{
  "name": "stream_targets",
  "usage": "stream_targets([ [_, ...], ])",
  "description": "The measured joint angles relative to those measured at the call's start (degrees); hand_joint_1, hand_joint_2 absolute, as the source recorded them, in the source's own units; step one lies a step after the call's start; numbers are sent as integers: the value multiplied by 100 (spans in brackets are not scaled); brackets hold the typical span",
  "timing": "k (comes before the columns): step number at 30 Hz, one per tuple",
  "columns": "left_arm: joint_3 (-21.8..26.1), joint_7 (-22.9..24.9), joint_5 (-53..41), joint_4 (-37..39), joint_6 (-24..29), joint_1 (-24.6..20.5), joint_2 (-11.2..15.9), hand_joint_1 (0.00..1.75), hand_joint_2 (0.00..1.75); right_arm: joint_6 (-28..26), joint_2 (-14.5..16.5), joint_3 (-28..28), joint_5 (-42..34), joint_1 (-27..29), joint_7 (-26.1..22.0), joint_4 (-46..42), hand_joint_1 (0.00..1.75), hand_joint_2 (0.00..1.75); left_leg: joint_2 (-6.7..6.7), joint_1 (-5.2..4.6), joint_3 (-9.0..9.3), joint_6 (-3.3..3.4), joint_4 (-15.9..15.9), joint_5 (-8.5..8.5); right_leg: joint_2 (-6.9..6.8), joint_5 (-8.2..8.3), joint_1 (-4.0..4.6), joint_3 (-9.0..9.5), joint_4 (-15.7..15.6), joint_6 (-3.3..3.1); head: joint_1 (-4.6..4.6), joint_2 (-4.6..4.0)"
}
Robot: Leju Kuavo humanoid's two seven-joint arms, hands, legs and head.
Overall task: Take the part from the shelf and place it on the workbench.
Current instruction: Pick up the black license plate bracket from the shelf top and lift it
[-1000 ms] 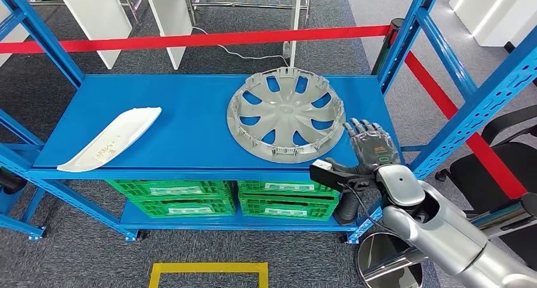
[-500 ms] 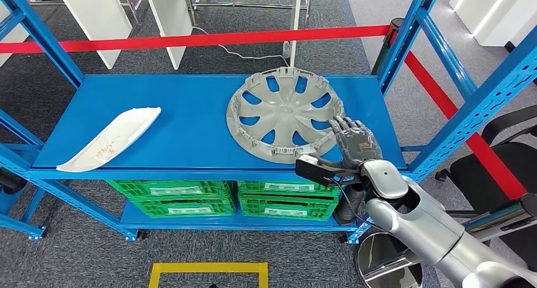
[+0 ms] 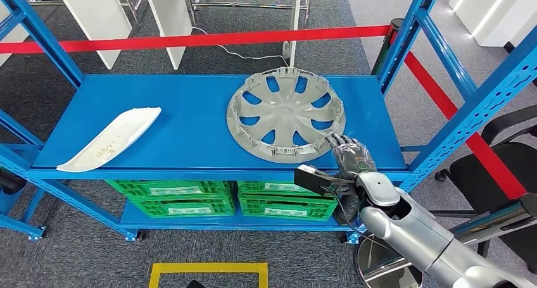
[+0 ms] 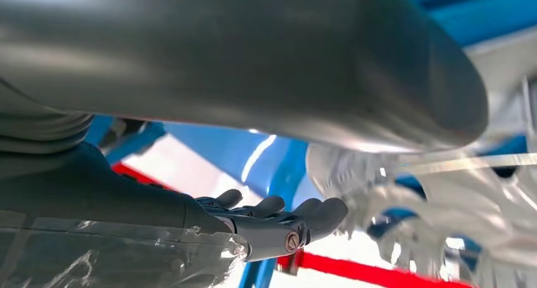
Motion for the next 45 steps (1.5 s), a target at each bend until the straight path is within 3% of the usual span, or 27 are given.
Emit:
stream_targets([
  [9,262,-75,114,-44,151,86,211,0,0,-260,67,-16,-150,283,-66,261,0,0,0,0,0,0,0,0,0,-1,0,-1,0,-1,0,0],
  [19,329,26,-74,-135,93,105,308,0,0,-724,69,-199,777,325,206,253,0,0,1,0,1,-1,1,0,1,0,-1,-1,0,-2,0,0],
  [33,329,191,-283,-214,-59,101,301,0,0,38,-123,-828,855,95,855,-404,0,0,2,1,2,-1,4,1,2,2,-1,0,0,-3,-1,0],
  [45,327,333,-520,-252,-178,50,303,0,0,172,-22,-674,755,-292,73,-202,0,0,2,1,2,-3,3,2,1,2,2,2,5,-5,1,0],
])
